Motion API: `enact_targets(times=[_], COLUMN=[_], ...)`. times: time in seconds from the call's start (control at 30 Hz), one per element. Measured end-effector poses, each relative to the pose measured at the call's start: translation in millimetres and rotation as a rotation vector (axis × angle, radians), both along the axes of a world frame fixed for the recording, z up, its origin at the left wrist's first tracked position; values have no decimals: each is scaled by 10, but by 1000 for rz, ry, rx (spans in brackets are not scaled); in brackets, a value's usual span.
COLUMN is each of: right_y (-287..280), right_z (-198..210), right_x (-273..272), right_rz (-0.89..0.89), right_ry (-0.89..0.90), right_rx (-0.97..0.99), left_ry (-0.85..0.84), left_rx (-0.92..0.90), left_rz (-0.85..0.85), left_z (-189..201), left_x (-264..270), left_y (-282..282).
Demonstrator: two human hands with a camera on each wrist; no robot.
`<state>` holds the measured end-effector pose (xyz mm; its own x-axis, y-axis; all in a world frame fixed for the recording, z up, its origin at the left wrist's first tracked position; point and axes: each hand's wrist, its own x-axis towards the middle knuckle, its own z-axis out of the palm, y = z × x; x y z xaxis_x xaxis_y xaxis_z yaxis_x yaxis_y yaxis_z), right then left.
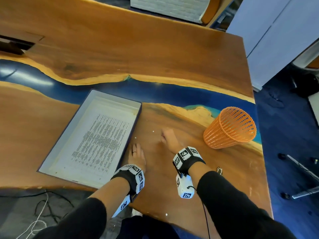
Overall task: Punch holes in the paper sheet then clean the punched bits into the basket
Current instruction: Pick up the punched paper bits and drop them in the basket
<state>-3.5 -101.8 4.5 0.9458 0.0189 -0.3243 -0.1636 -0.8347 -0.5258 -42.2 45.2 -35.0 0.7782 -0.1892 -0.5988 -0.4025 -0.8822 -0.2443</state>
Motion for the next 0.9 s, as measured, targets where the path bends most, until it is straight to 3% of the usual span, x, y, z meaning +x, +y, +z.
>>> enact_targets(times=[0.13, 0.27, 0.43, 0.6, 0.9], right_y=[-461, -1033, -1797, -2237, -2329], right_z=[313, 648, 987, 993, 913], right_x=[-46, -138, -388, -647, -621], right_rz=[-88, -195, -401, -544, -555], right_ry=[-145, -357, -476, -447, -384], right_rx=[-40, -8, -79, -93, -77], left_ry=[50, 138, 172, 149, 114], left_rx=[-84, -173, -138, -149, -160], left_rz=[-197, -284, -339, -319, -313], left_z=[57, 36, -17, -19, -36], left_x=[55, 59, -6, -62, -98], left_y=[-157, -393, -636, -672, -678])
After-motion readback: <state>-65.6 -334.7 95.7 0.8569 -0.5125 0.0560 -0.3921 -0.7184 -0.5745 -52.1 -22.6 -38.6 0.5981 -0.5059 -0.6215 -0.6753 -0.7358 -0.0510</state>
